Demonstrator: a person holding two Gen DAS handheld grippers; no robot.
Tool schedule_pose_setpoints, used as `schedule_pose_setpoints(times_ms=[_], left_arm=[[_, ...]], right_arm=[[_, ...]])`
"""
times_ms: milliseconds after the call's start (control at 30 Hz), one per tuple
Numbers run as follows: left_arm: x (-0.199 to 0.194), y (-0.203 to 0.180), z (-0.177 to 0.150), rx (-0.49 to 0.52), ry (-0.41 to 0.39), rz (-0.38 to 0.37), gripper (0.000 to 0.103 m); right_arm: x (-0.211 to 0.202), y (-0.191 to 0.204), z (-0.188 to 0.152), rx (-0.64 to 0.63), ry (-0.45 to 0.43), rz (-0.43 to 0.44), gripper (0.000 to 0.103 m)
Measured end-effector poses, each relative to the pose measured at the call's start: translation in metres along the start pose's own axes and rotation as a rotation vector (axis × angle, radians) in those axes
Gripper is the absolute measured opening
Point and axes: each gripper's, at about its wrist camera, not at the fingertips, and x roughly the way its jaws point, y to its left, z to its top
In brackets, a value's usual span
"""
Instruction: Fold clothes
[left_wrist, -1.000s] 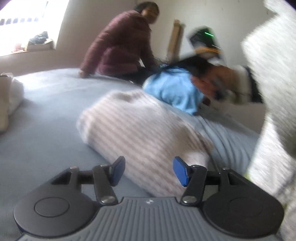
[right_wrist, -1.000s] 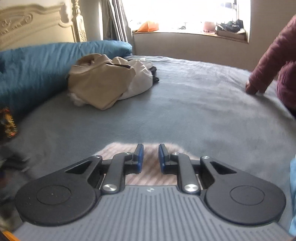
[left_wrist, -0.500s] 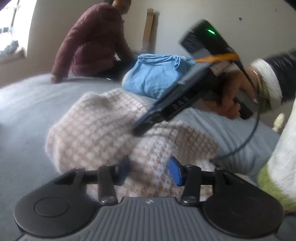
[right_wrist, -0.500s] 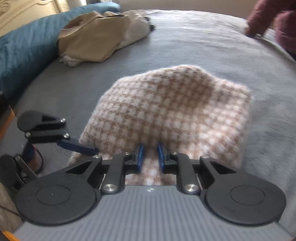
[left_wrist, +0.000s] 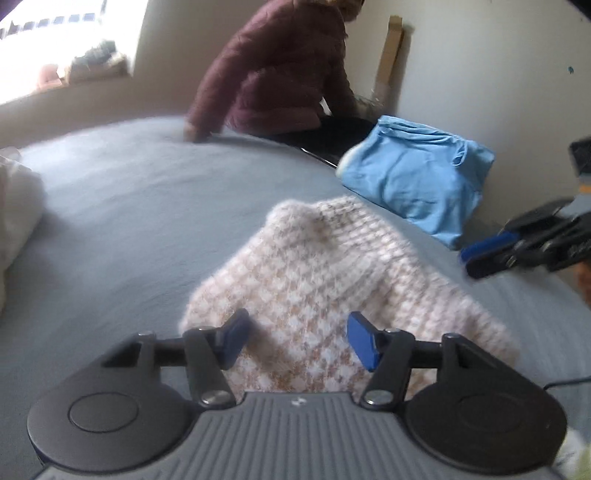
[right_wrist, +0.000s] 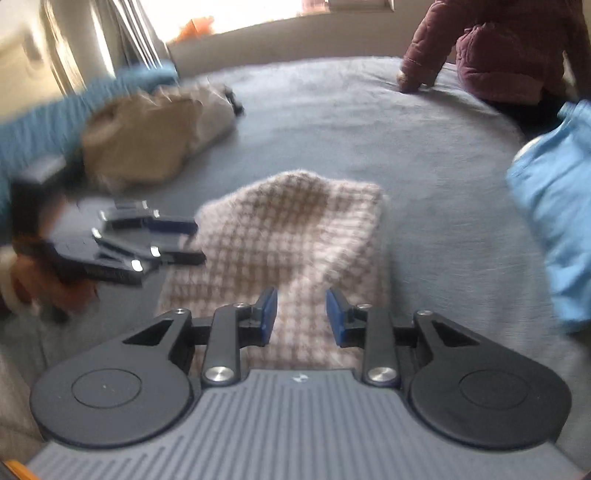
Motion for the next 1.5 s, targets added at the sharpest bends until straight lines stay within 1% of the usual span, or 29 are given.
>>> schedule_pose_setpoints(times_ms=[67, 133, 200, 267, 300, 400, 433, 467, 500, 533, 567, 600, 633, 700, 733, 767, 800, 833, 900, 967, 1033, 1067, 1133, 1200, 1267, 1367, 1400, 1467, 1500], left_arm=[[0.005, -0.019, 0.001, 0.027, 0.006, 0.082, 0.072], [0.013, -0.036, 0.006, 0.041, 0.029, 0.163, 0.076], [0.022, -0.047, 0.019, 0.022, 0.084, 0.232, 0.076], [0.029, -0.049, 0.031, -0.023, 0.156, 0.269, 0.078], [0.033, -0.048, 0.036, -0.041, 0.191, 0.283, 0.079], [0.047, -0.044, 0.050, -0.107, 0.276, 0.326, 0.082], [0.048, -0.044, 0.051, -0.133, 0.288, 0.339, 0.083], [0.049, -0.044, 0.052, -0.157, 0.297, 0.353, 0.083], [0.050, -0.045, 0.051, -0.169, 0.301, 0.364, 0.083], [0.051, -0.047, 0.049, -0.176, 0.302, 0.374, 0.084], [0.051, -0.050, 0.048, -0.172, 0.294, 0.386, 0.084], [0.050, -0.053, 0.046, -0.169, 0.285, 0.399, 0.084], [0.050, -0.053, 0.044, -0.183, 0.280, 0.406, 0.084], [0.049, -0.050, 0.042, -0.228, 0.274, 0.415, 0.084], [0.049, -0.048, 0.042, -0.239, 0.272, 0.420, 0.084], [0.049, -0.048, 0.042, -0.246, 0.273, 0.423, 0.084], [0.050, -0.047, 0.043, -0.253, 0.277, 0.428, 0.084], [0.052, -0.048, 0.044, -0.258, 0.279, 0.435, 0.084], [0.053, -0.051, 0.044, -0.264, 0.279, 0.453, 0.085], [0.053, -0.055, 0.044, -0.268, 0.281, 0.466, 0.085], [0.051, -0.057, 0.042, -0.269, 0.284, 0.470, 0.086], [0.050, -0.058, 0.042, -0.266, 0.283, 0.472, 0.086], [0.049, -0.057, 0.042, -0.273, 0.287, 0.472, 0.086], [0.047, -0.056, 0.040, -0.281, 0.287, 0.467, 0.086], [0.046, -0.057, 0.039, -0.274, 0.281, 0.469, 0.086], [0.047, -0.062, 0.038, -0.251, 0.272, 0.482, 0.086], [0.047, -0.063, 0.038, -0.242, 0.271, 0.484, 0.086], [0.047, -0.065, 0.038, -0.230, 0.270, 0.491, 0.086], [0.047, -0.066, 0.039, -0.225, 0.268, 0.496, 0.086]], right_arm=[[0.024, -0.003, -0.027, -0.102, 0.011, -0.001, 0.028], [0.039, -0.004, -0.048, -0.199, 0.019, -0.004, 0.028], [0.036, -0.010, -0.047, -0.215, 0.004, 0.023, 0.028], [0.026, -0.011, -0.038, -0.225, -0.014, 0.046, 0.027], [0.018, -0.007, -0.033, -0.265, -0.046, 0.064, 0.027], [0.007, 0.015, -0.026, -0.467, -0.130, 0.147, 0.027], [0.010, 0.021, -0.027, -0.517, -0.132, 0.179, 0.026], [0.020, 0.024, -0.031, -0.550, -0.101, 0.197, 0.026], [0.033, 0.024, -0.040, -0.575, -0.048, 0.195, 0.026], [0.041, 0.021, -0.053, -0.591, -0.027, 0.189, 0.026], [0.040, 0.017, -0.066, -0.605, -0.039, 0.189, 0.027], [0.034, 0.015, -0.075, -0.634, -0.044, 0.187, 0.027], [0.026, 0.016, -0.080, -0.679, -0.023, 0.178, 0.027], [0.014, 0.020, -0.088, -0.774, 0.061, 0.164, 0.027], [0.011, 0.023, -0.089, -0.818, 0.108, 0.162, 0.026], [0.007, 0.030, -0.088, -0.869, 0.133, 0.163, 0.023], [0.001, 0.039, -0.084, -0.919, 0.127, 0.171, 0.023], [-0.005, 0.050, -0.080, -0.945, 0.093, 0.185, 0.023], [-0.010, 0.071, -0.074, -0.955, 0.020, 0.212, 0.023], [-0.004, 0.089, -0.081, -0.945, -0.016, 0.228, 0.023], [0.005, 0.099, -0.107, -0.981, 0.006, 0.206, 0.021], [0.003, 0.102, -0.124, -1.027, 0.002, 0.177, 0.016], [-0.012, 0.106, -0.141, -1.131, -0.022, 0.144, 0.013], [-0.027, 0.104, -0.128, -1.087, -0.029, 0.109, 0.014], [-0.033, 0.094, -0.107, -0.975, -0.034, 0.049, 0.015], [-0.022, 0.074, -0.091, -0.863, -0.003, -0.022, 0.015], [-0.016, 0.066, -0.089, -0.824, 0.032, -0.032, 0.015], [0.000, 0.048, -0.089, -0.736, 0.141, -0.033, 0.015], [0.001, 0.040, -0.086, -0.673, 0.162, -0.017, 0.015]])
